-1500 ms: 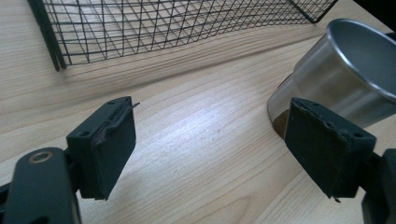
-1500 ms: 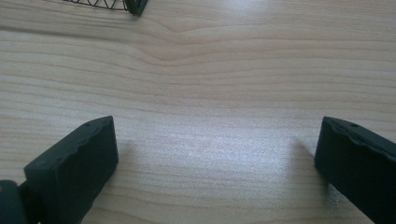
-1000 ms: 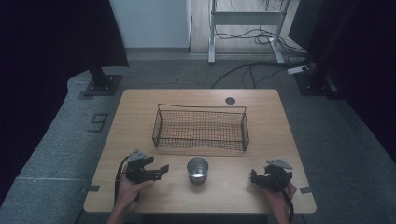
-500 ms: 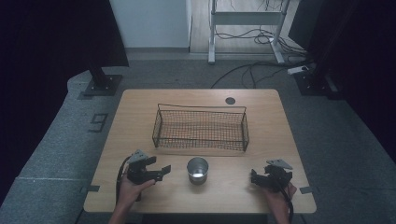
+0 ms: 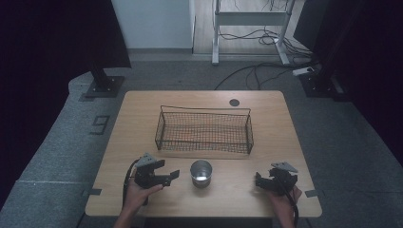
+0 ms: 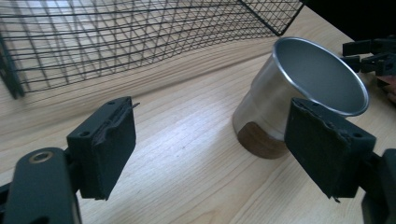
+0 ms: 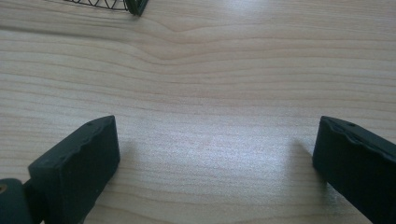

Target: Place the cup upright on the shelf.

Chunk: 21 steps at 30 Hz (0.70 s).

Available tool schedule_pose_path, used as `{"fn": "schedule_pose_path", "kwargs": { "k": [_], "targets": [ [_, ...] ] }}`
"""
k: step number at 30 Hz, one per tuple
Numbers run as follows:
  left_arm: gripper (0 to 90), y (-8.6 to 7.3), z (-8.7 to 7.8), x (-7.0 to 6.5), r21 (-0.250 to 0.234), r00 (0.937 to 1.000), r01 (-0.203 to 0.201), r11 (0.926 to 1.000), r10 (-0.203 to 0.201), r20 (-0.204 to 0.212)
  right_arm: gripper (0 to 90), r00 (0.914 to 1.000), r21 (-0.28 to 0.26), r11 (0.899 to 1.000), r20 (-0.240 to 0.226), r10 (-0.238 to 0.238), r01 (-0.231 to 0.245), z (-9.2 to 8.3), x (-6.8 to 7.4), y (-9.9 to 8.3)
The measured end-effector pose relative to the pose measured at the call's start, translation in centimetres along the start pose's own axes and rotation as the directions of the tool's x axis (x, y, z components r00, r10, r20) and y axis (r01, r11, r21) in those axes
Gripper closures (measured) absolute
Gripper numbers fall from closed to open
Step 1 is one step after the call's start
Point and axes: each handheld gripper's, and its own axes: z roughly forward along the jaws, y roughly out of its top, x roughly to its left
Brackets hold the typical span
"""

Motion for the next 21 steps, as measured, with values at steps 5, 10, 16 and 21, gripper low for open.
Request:
{"fn": "schedule_pose_path", "kwargs": {
  "k": [5,10,16,21],
  "targets": [
    [17.1,0.2,0.3,-0.5,0.003,0.9999,-0.013,0.9999,0.013,0.01,0.6,1.0,0.0,1.0,0.0,0.0,0.0,0.0,0.0,0.0],
    [15.8,0.4,0.7,-1.1,0.007,0.9997,-0.021,0.9998,0.021,0.009,0.7,1.0,0.0,1.0,0.0,0.0,0.0,0.0,0.0,0.0],
    [14.9,0.6,1.2,-1.8,0.012,0.9991,-0.039,0.9992,0.039,0.019,0.7,1.0,0.0,1.0,0.0,0.0,0.0,0.0,0.0,0.0],
    [14.5,0.7,1.7,-2.4,0.022,0.998,-0.058,0.998,0.058,0.025,0.7,1.0,0.0,1.0,0.0,0.0,0.0,0.0,0.0,0.0]
  ]
}}
